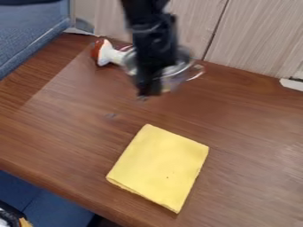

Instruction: Move the pot on the right side of the table

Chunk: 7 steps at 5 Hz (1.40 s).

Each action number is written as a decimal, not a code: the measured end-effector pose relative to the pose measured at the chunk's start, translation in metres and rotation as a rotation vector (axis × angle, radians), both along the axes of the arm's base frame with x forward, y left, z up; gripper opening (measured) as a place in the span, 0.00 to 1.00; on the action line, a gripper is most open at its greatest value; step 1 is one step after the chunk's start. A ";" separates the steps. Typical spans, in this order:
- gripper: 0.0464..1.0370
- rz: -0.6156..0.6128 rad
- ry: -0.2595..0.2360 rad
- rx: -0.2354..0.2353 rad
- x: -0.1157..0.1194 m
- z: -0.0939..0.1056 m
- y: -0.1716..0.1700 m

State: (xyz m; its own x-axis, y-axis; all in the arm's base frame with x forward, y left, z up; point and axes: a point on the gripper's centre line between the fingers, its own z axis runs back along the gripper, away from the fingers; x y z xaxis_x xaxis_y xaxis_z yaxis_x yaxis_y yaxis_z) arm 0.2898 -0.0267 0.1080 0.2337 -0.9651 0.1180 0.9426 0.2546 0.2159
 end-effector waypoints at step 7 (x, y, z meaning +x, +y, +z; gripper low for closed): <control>0.04 -0.056 -0.041 0.072 0.092 -0.073 -0.069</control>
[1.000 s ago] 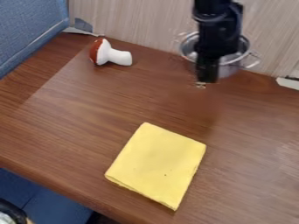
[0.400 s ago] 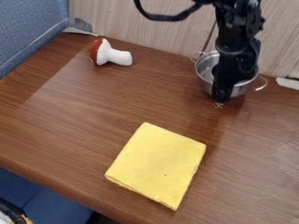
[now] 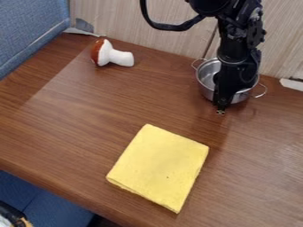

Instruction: Move the pot on the right side of the table

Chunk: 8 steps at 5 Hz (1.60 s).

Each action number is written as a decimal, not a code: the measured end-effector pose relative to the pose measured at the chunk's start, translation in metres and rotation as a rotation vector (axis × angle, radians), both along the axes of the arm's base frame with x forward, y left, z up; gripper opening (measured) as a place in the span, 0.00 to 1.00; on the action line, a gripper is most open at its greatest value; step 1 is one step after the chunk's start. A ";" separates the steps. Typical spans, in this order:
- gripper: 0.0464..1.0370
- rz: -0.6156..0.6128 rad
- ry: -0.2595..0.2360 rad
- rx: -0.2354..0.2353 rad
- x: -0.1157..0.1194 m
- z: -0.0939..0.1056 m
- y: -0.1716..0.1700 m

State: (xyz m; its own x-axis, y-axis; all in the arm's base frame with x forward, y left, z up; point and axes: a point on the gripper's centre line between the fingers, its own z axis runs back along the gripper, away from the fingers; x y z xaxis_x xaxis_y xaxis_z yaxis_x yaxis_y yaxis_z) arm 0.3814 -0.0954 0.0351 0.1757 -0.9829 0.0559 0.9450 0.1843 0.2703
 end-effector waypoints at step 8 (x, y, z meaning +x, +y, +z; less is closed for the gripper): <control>0.96 0.301 0.081 -0.009 -0.066 0.062 0.020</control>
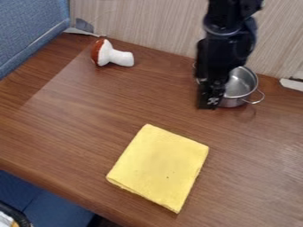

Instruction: Move the pot on the right side of the table

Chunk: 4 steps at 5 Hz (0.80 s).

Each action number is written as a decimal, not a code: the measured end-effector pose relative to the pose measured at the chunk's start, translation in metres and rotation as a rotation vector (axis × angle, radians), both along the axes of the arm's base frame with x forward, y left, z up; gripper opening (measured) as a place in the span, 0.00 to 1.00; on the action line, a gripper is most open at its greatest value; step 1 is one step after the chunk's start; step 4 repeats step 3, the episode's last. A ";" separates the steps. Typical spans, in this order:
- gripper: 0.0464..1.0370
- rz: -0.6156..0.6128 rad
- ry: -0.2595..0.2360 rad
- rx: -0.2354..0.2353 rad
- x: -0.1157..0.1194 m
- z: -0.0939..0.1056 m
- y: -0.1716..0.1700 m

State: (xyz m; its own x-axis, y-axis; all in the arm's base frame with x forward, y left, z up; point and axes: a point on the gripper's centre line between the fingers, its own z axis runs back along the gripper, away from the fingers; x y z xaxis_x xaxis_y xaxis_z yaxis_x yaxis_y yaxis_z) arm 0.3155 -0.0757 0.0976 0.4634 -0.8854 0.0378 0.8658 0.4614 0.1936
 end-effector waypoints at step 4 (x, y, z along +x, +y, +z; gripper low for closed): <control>0.96 0.247 0.091 -0.095 -0.036 -0.016 0.025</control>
